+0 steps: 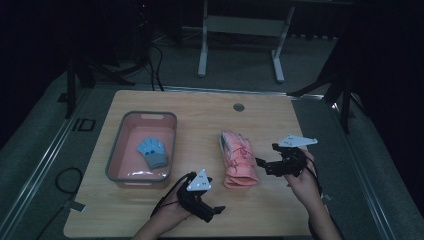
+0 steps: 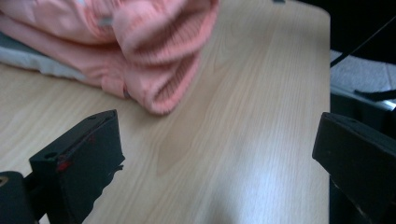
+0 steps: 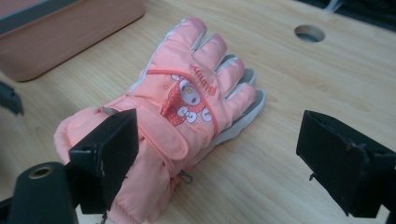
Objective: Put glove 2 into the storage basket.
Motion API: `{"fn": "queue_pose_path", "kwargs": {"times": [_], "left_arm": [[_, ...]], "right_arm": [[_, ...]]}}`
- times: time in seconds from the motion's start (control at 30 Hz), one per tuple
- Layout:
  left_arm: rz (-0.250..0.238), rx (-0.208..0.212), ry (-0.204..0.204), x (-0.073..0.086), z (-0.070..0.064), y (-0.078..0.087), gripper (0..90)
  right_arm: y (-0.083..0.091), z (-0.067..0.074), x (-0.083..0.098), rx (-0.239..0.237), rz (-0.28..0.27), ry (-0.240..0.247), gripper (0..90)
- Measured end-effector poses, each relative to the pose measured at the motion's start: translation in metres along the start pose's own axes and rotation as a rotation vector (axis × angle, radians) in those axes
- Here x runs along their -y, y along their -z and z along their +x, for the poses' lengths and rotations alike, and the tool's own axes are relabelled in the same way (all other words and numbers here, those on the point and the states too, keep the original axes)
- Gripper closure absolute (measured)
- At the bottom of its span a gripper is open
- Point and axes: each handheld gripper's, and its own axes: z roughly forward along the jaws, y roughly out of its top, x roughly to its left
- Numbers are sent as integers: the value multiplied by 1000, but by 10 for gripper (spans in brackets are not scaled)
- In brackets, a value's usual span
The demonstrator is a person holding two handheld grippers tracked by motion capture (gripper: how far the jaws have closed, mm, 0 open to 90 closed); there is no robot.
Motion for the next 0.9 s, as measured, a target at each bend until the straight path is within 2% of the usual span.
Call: {"fn": "queue_pose_path", "kwargs": {"times": [0.13,0.2,0.27,0.33,0.4,0.43,0.47,0.5,0.53,0.63,0.73,0.77,0.87,0.9], "left_arm": [[-49,-72,-4,-18,7,5,37],[-51,-94,-4,-29,11,5,43],[-38,-137,-23,-43,17,4,43],[-15,-171,-33,-54,22,2,43],[1,-210,-9,-68,30,-3,66],[-4,-214,1,-73,34,-5,84],[-7,-218,14,-77,38,-7,106],[-10,-220,27,-82,42,-10,134],[-9,-219,36,-86,46,-14,146],[6,-211,76,-95,55,-29,181],[51,-226,91,-99,60,-47,218],[81,-239,96,-99,62,-54,218],[96,-287,97,-97,65,-66,222],[108,-277,111,-96,67,-69,240]], "right_arm": [[-1,-4,0,-7,-4,-48,118],[-2,-5,0,-31,-13,-75,102],[-3,-5,-1,-31,-11,-72,105],[-5,-5,-4,5,-4,-54,160],[-6,-6,-6,34,4,-40,271],[-7,-7,-7,44,6,-50,325],[-9,-9,-8,35,2,-59,354],[-10,-10,-9,26,2,-70,460],[-13,-11,-10,15,8,-83,486],[-22,-9,-12,-9,21,-94,528],[-33,-9,-11,-14,41,-96,526],[-35,-9,-11,-14,47,-98,527],[-40,-12,-6,-32,58,-113,520],[-41,-13,-4,-39,62,-123,519]]}}
